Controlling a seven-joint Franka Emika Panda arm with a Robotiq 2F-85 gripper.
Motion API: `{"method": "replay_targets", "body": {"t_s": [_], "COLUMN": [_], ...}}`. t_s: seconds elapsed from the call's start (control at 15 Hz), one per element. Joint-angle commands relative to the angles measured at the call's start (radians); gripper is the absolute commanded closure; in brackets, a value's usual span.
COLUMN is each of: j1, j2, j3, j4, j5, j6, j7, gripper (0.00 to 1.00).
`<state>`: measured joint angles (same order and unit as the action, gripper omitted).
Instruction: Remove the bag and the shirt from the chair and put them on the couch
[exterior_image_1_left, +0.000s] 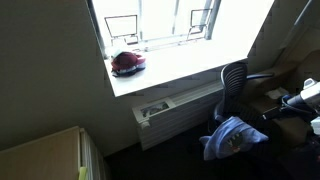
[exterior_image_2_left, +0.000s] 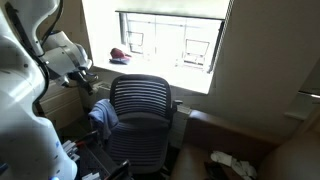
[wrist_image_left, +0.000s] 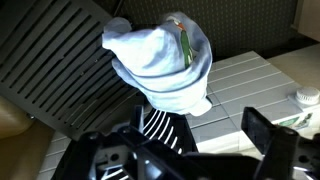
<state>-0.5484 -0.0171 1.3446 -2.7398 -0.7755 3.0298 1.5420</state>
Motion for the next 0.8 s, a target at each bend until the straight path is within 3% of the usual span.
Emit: {"method": "replay_targets", "body": {"t_s": [0.0, 0.27, 0.53, 0.6, 0.73], "j1": [0.032, 0.025, 0.007, 0.015, 0.042], "j2": [-0.001, -0.015, 0.100, 0.150, 0.139], "j3": [-0.023, -0.010, -0.023, -0.032, -0.064], "j4": [-0.004, 0.002, -0.063, -0.036, -0.045], "j5": [0.015, 0.011, 0.010, -0.029, -0.054], "j6": [0.000, 0.000, -0.105, -0.149, -0.111], "j7": [-0.012, -0.001, -0.003, 0.015, 0.017], "gripper": [0.00, 0.00, 0.00, 0.00, 0.00]}}
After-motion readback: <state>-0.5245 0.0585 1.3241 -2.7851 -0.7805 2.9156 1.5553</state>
